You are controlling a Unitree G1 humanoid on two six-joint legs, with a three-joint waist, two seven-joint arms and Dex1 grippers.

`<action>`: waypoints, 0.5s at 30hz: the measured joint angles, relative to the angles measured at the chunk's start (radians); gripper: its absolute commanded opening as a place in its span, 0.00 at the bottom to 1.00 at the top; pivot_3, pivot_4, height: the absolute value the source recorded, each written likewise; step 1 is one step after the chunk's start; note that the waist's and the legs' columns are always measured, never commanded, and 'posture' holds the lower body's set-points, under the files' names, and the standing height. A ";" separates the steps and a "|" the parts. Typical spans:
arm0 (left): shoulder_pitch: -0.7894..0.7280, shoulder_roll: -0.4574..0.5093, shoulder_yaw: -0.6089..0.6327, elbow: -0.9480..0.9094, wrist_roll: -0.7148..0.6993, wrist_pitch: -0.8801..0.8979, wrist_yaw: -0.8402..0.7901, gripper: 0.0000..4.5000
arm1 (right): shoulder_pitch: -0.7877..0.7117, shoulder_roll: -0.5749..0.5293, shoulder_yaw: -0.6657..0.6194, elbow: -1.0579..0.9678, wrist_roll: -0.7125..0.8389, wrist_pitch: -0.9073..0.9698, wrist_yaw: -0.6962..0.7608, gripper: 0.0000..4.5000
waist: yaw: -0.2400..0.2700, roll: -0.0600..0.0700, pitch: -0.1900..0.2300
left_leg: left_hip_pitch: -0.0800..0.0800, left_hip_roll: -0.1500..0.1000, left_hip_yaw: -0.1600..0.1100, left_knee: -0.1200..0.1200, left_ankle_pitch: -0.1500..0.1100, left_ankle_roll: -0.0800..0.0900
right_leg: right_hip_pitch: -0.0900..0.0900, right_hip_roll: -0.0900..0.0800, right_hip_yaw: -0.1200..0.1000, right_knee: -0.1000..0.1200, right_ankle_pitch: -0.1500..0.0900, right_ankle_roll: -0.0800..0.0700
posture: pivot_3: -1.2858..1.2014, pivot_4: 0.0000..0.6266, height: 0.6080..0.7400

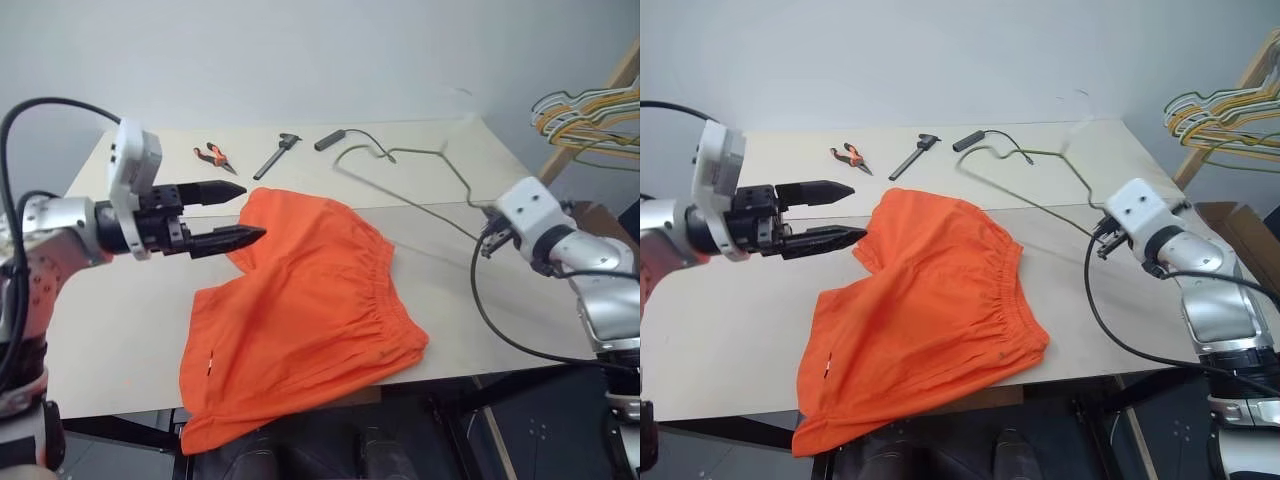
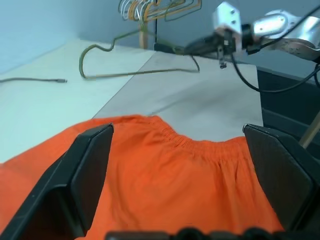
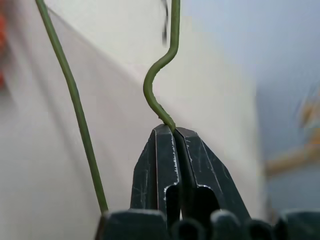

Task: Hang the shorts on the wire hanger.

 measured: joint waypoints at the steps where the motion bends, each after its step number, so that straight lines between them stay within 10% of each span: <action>1: -0.032 0.007 -0.012 0.030 0.009 0.003 -0.005 1.00 | -0.014 -0.003 0.025 0.025 -0.045 -0.120 -0.005 0.00 | -0.003 0.000 0.000 | 0.000 0.000 0.000 0.000 0.000 0.000 | 0.000 0.000 0.000 0.000 0.000 0.000 | 0.49 0.07 1.00; 7: -0.164 0.039 -0.094 0.167 0.070 0.042 -0.090 1.00 | -0.158 0.039 0.084 0.191 -0.164 -0.543 -0.022 0.00 | -0.012 0.000 0.000 | 0.000 0.000 0.001 0.000 0.006 -0.010 | -0.001 0.000 0.001 0.001 0.000 0.000 | 0.50 0.05 1.00; 15: -0.202 0.020 -0.249 0.224 0.180 0.034 -0.211 1.00 | -0.275 0.132 0.101 0.258 -0.203 -0.654 -0.019 0.00 | -0.004 0.000 -0.001 | -0.002 0.000 0.001 0.001 0.007 -0.011 | -0.001 0.000 0.000 0.001 0.000 0.000 | 0.51 0.05 1.00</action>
